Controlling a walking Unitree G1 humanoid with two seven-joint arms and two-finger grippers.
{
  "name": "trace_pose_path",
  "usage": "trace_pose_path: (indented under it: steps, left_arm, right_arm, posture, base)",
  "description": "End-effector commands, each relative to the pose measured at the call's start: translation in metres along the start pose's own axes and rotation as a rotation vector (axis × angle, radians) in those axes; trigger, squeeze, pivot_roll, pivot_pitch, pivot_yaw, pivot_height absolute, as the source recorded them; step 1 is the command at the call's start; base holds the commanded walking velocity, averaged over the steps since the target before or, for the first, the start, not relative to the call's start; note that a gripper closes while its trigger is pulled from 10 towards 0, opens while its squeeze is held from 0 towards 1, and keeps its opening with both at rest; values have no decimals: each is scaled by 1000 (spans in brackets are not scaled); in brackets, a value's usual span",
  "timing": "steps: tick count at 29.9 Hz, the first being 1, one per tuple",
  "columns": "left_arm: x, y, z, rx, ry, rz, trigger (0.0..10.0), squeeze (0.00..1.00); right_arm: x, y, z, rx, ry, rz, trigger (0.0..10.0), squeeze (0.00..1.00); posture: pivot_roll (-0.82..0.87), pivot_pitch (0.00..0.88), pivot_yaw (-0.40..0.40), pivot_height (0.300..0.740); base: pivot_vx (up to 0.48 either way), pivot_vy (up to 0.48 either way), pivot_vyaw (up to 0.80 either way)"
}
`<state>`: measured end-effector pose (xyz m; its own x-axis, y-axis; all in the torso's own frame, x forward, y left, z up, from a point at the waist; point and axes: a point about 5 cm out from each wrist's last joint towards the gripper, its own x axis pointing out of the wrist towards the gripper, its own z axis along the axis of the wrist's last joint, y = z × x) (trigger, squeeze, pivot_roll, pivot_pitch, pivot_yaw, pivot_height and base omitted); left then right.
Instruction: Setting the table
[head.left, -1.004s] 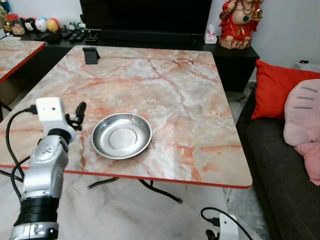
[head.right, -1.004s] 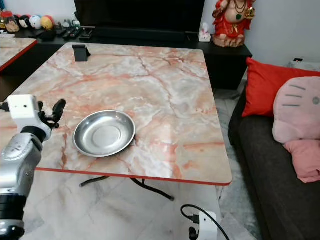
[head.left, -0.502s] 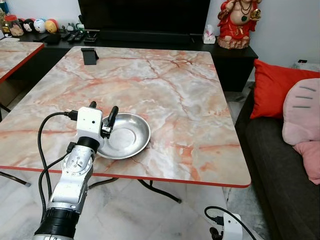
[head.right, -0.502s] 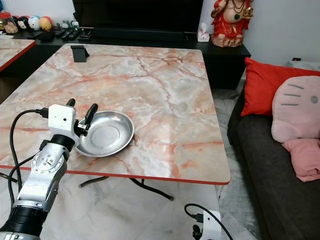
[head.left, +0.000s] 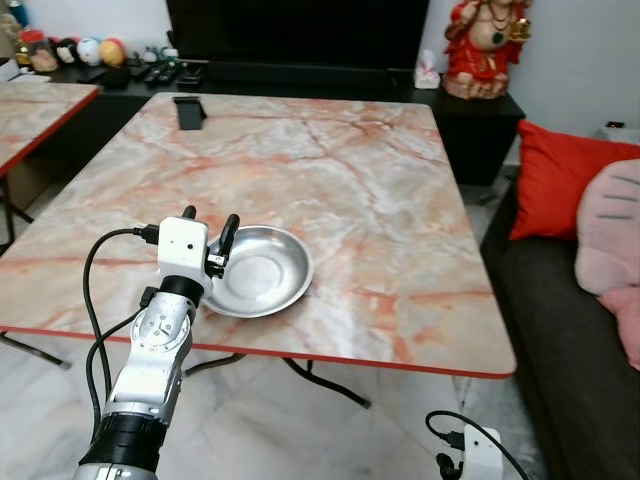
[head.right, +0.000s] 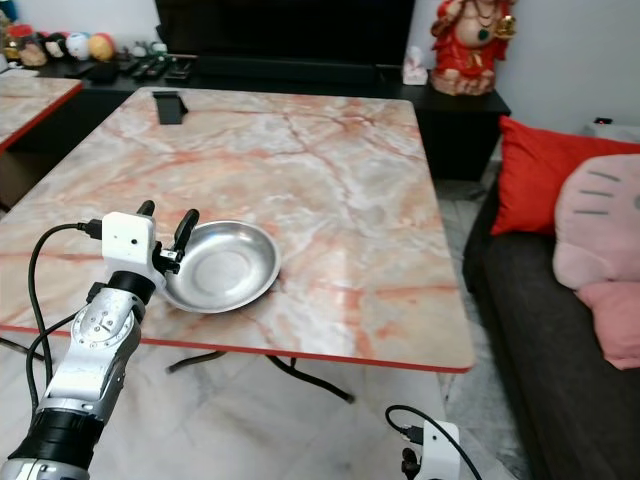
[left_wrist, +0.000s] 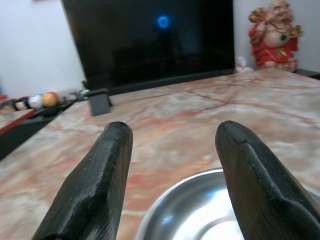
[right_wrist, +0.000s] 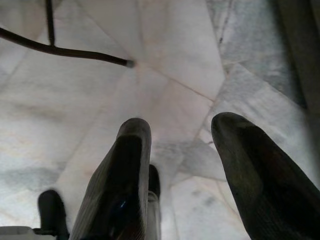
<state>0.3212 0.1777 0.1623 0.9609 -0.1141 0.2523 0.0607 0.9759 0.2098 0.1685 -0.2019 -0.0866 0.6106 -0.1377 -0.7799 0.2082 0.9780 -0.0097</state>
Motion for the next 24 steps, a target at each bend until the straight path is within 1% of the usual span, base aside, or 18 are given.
trace_pose_path:
  steps: [1, 5, 12, 17, 24]
  left_arm:
    - [0, 5, -2, 7, 5, 20, 10000, 0]
    - [0, 4, -2, 7, 5, 20, 10000, 0]
    - [3, 6, -1, 12, 3, 28, 10000, 0]
    - [3, 9, -1, 13, 4, 39, 10000, 0]
    - [2, 10, 0, 17, 0, 43, 10000, 0]
  right_arm:
    - [0, 2, -2, 21, 4, -6, 10000, 0]
    - [-1, 2, -4, 20, 5, -15, 10000, 0]
    - [-1, 5, -3, 14, 0, -4, 10000, 0]
    - [1, 12, 2, 12, -5, 10, 10000, 0]
    - [1, 14, 1, 7, -4, 14, 10000, 0]
  posture:
    - [29, 0, -9, 740]
    - [33, 0, -10, 740]
    - [43, 0, -12, 740]
    - [52, 0, -13, 740]
    - [55, 0, -13, 740]
  base:
    - [0, 480, -631]
    - [0, 480, -631]
    - [0, 480, 0]
    - [0, 466, 0]
    - [0, 480, 0]
